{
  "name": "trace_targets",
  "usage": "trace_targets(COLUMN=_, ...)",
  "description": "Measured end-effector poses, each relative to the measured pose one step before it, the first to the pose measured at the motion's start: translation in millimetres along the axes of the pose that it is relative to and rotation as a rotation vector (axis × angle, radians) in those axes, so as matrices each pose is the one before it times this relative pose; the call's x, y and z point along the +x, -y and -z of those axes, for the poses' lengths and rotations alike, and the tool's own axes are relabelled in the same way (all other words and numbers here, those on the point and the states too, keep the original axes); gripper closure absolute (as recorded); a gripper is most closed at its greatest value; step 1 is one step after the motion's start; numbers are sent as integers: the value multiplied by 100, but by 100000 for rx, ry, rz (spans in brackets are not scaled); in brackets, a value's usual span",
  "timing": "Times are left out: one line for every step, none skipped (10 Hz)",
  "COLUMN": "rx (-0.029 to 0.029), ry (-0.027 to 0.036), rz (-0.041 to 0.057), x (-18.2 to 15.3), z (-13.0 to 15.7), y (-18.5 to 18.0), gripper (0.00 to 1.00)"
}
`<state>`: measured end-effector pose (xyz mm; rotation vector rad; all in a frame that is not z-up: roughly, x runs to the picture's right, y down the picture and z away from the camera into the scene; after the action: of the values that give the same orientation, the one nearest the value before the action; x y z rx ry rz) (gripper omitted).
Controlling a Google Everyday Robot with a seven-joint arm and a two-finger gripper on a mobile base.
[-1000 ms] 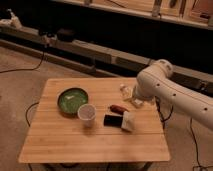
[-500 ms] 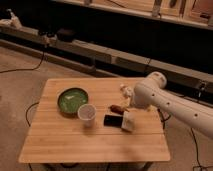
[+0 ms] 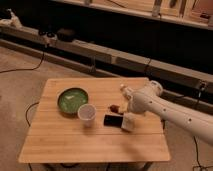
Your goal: Place the white sponge in the ceramic cup
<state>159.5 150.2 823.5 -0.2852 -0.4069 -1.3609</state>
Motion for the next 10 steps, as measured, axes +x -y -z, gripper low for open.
trace_targets(rx=363, ry=252, rz=941, x=-402, z=-807, y=38, gripper=20)
trace_targets(rx=-626, ry=-11, rz=705, x=-276, z=-721, y=-272, gripper=20)
trace_targets(rx=-1404, ry=-242, rz=-966, x=-84, z=-675, y=-601, gripper=20)
trace_targets(rx=-876, ry=-438, rz=-1411, x=108, z=-311, y=-499, gripper=20)
trace_targets(rx=-215, ry=-847, rz=-2080, x=278, z=-250, y=-335, gripper=20)
trace_targets(rx=11, ry=-907, rz=-2112, x=345, z=-151, y=-245, gripper=20)
trace_targets(rx=69, ry=-423, rz=-1100, x=220, z=-133, y=-75, gripper=20)
trace_targets(rx=468, ry=273, rz=-1839, x=93, z=-384, y=16, gripper=20)
trace_targets(rx=295, ry=368, rz=-595, x=-9, z=-301, y=104, gripper=20)
trace_targets(rx=260, ry=372, rz=-385, x=-6, z=-215, y=94, gripper=23)
